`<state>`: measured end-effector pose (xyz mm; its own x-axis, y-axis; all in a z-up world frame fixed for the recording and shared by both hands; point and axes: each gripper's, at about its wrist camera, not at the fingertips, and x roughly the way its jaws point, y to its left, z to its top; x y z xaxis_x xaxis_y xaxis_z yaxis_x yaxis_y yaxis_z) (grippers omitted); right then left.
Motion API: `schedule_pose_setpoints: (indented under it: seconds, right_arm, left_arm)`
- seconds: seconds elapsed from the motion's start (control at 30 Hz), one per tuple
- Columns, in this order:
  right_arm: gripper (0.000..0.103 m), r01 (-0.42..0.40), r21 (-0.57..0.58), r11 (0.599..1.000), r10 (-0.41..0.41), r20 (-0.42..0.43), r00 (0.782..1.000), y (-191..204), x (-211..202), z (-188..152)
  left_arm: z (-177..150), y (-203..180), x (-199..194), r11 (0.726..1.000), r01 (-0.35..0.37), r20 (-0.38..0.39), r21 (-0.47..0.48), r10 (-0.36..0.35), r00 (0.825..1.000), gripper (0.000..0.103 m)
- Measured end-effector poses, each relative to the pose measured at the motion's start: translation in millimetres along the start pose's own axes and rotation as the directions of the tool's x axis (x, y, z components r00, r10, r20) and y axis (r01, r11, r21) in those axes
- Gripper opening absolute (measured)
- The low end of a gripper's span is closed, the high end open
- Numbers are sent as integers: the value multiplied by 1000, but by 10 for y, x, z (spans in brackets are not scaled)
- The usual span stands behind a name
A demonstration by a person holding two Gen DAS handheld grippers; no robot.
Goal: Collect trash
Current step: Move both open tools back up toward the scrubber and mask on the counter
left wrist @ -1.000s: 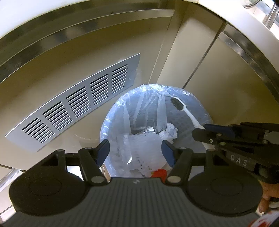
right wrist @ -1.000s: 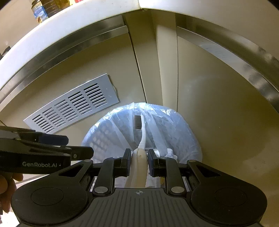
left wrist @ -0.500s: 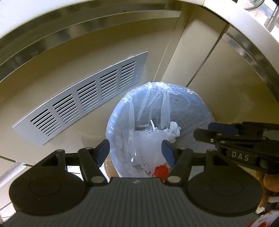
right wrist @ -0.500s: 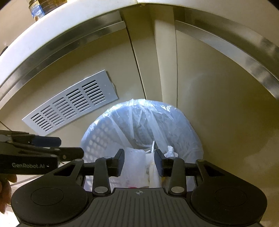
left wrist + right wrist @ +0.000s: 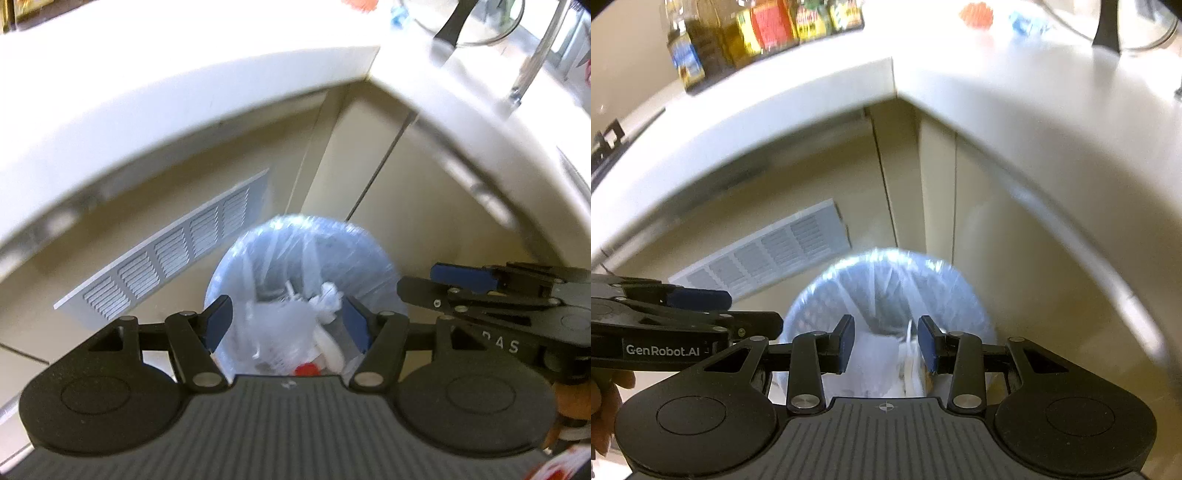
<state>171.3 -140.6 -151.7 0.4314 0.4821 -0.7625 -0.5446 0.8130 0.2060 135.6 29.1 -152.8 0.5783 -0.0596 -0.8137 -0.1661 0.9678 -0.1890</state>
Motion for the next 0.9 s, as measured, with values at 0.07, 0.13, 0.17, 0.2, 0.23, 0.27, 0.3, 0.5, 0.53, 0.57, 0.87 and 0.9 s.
schedule_pose_setpoints:
  seconds: [0.07, 0.13, 0.17, 0.2, 0.23, 0.27, 0.3, 0.5, 0.53, 0.57, 0.87, 0.9]
  right_arm:
    - [39, 2, -2, 1000, -2, 34, 999, 42, -151, 73]
    - [39, 0, -1, 1000, 0, 79, 997, 76, -306, 139]
    - [39, -1, 0, 1000, 1, 103, 995, 90, -373, 170]
    - [39, 3, 2, 1000, -3, 125, 992, 103, -443, 205]
    - [40, 7, 5, 1000, -8, 144, 990, 115, -503, 238]
    - [41, 11, 10, 1000, -12, 163, 987, 125, -563, 270]
    - [43, 15, 14, 1000, -18, 181, 983, 130, -615, 300]
    - [52, 32, 89, 996, -55, 263, 963, 110, -890, 513]
    - [52, 35, 104, 994, -62, 272, 960, 106, -937, 563]
    - [53, 38, 119, 992, -70, 283, 957, 101, -966, 606]
    - [55, 99, 181, 978, -151, 301, 941, -21, -1190, 883]
    - [55, 109, 186, 977, -162, 295, 942, -33, -1194, 907]
  left_arm:
    - [69, -33, -119, 1000, 18, 24, 9, -18, 1000, 62]
    - [140, -63, -237, 999, 30, 48, 26, -32, 998, 62]
    - [179, -76, -299, 999, 39, 59, 36, -41, 997, 62]
    - [215, -89, -353, 998, 48, 70, 47, -51, 996, 63]
    - [251, -94, -406, 997, 52, 80, 55, -56, 995, 63]
    - [288, -95, -456, 997, 54, 90, 59, -59, 994, 63]
    - [326, -92, -507, 996, 60, 100, 61, -65, 993, 63]
    - [576, -119, -821, 994, 70, 180, 88, -85, 980, 63]
    - [619, -118, -862, 993, 73, 194, 90, -90, 977, 63]
    - [664, -97, -900, 993, 76, 207, 92, -94, 974, 63]
    - [950, -124, -1077, 990, 87, 262, 116, -114, 958, 63]
    - [969, -122, -1072, 989, 91, 262, 119, -119, 958, 63]
